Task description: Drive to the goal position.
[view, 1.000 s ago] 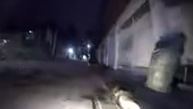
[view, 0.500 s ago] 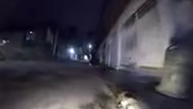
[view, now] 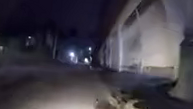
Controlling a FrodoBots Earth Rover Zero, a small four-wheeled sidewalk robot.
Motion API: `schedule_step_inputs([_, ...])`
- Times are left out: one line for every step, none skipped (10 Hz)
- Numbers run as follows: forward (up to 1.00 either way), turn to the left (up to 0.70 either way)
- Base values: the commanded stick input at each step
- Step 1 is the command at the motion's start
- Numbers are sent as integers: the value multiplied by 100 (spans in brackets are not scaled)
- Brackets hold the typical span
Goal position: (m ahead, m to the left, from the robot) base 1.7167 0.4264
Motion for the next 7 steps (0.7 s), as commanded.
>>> schedule_step_inputs([70,0])
schedule_step_inputs([70,0])
schedule_step_inputs([70,0])
schedule_step_inputs([70,0])
schedule_step_inputs([70,0])
schedule_step_inputs([70,0])
schedule_step_inputs([70,0])
